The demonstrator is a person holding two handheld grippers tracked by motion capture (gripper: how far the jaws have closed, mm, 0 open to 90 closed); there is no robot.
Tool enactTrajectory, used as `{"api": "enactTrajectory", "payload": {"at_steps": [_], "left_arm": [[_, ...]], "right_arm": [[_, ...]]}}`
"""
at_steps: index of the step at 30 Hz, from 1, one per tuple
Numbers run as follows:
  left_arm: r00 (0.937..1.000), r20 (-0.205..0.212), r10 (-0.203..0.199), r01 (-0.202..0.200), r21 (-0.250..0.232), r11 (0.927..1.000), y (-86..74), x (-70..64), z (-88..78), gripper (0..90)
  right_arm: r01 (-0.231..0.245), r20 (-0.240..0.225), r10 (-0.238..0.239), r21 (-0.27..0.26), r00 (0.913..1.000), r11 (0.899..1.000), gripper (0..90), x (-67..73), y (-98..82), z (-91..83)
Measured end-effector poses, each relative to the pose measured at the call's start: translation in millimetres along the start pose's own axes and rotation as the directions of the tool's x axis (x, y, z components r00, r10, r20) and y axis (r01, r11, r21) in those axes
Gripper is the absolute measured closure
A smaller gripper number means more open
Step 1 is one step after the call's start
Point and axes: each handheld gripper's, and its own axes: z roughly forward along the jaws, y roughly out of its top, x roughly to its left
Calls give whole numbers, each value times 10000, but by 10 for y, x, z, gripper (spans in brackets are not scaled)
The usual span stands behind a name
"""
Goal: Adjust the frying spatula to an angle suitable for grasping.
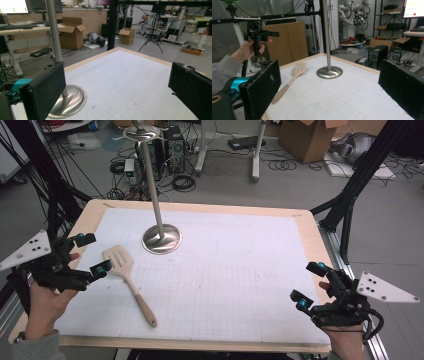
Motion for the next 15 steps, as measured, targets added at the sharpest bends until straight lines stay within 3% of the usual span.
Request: {"api": "enactTrajectory", "payload": {"at_steps": [8, 13, 15], "left_arm": [[10000, -55, -1, 1, 145, 9999, -18, 7, 13, 17], [9998, 122, -141, 136, 360, 9993, -51, 15, 28, 23], [9996, 176, -223, 211, 664, 9976, -59, 14, 35, 84]], "right_arm": [[70, -238, -77, -293, 9997, 9995, 35, 29, 7, -5], [66, -236, -74, -322, 9997, 9995, 35, 20, 3, -7], [120, -384, -131, -271, 9992, 9996, 35, 18, -2, -4]]}}
